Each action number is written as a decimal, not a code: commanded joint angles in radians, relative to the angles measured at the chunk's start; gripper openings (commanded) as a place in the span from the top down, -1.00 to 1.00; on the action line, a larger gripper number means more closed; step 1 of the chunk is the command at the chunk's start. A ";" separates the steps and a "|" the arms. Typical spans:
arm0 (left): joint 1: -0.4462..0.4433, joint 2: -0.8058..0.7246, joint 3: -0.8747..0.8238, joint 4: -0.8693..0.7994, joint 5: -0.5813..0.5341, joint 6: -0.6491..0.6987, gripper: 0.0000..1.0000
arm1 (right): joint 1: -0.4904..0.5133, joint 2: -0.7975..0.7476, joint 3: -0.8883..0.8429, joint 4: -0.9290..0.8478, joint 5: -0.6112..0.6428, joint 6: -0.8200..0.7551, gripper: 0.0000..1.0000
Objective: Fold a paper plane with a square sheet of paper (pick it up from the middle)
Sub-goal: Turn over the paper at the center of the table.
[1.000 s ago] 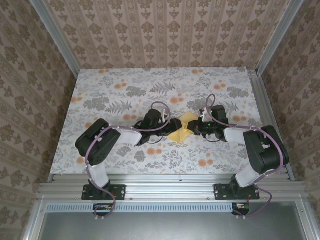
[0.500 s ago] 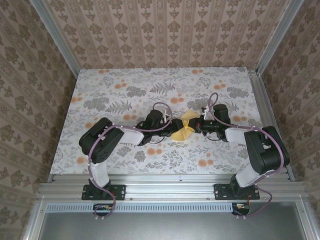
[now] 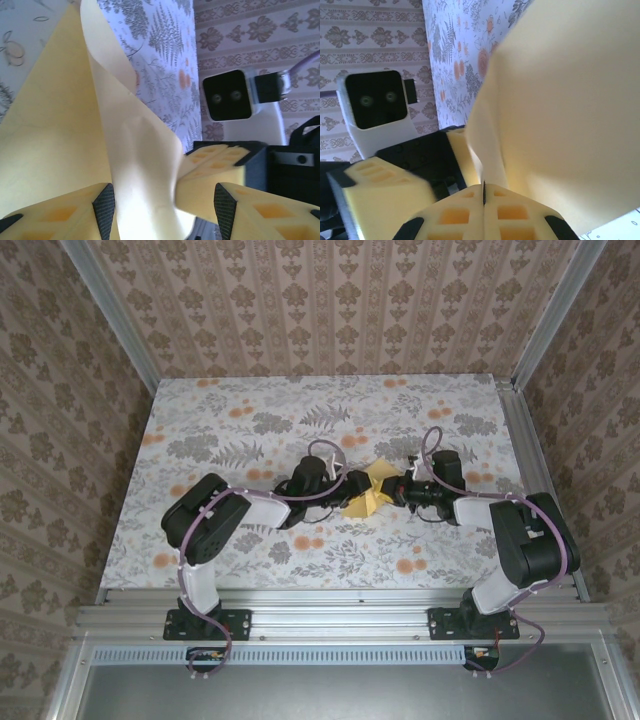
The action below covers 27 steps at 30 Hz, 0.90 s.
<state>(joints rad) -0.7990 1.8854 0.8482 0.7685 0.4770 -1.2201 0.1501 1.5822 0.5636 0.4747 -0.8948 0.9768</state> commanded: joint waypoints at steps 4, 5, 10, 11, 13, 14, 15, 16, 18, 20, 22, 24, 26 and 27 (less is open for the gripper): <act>-0.011 0.037 0.040 0.068 0.047 -0.027 -0.17 | -0.019 0.014 -0.035 0.046 -0.031 0.014 1.00; -0.009 0.038 0.040 0.061 0.050 -0.025 -0.17 | -0.026 0.020 -0.043 0.070 -0.037 0.027 1.00; -0.008 0.026 0.038 -0.010 0.046 0.020 -0.18 | -0.039 0.016 -0.051 0.109 -0.054 0.054 1.00; -0.009 0.027 0.044 -0.018 0.050 0.024 -0.17 | -0.040 0.015 -0.051 0.115 -0.056 0.061 1.00; -0.011 0.033 0.050 -0.029 0.056 0.029 -0.15 | -0.042 0.016 -0.052 0.140 -0.063 0.080 1.00; -0.011 0.036 0.050 -0.032 0.057 0.032 -0.14 | -0.045 0.018 -0.054 0.150 -0.065 0.087 1.00; -0.011 0.040 0.050 -0.032 0.058 0.033 -0.13 | -0.048 0.019 -0.054 0.154 -0.066 0.091 1.00; -0.012 0.042 0.051 -0.027 0.058 0.031 -0.11 | -0.051 0.018 -0.057 0.158 -0.065 0.095 1.00; -0.012 0.046 0.048 0.003 0.064 0.022 -0.08 | -0.057 0.020 -0.060 0.171 -0.069 0.106 1.00; -0.011 0.053 0.053 0.015 0.072 0.018 -0.02 | -0.060 0.026 -0.063 0.176 -0.070 0.108 1.00; -0.012 0.059 0.062 0.017 0.079 0.018 0.07 | -0.061 0.032 -0.065 0.188 -0.073 0.116 1.00; -0.012 0.064 0.069 0.021 0.086 0.014 0.17 | -0.064 0.039 -0.068 0.207 -0.074 0.127 1.00; -0.011 0.066 0.071 0.022 0.089 0.014 0.27 | -0.066 0.044 -0.070 0.211 -0.074 0.129 1.00; -0.011 0.065 0.073 0.022 0.091 0.013 0.30 | -0.067 0.046 -0.072 0.209 -0.075 0.125 1.00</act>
<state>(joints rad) -0.8047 1.9415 0.8902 0.7559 0.5411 -1.2190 0.0921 1.6108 0.5098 0.6476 -0.9443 1.0859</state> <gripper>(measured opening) 0.358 0.066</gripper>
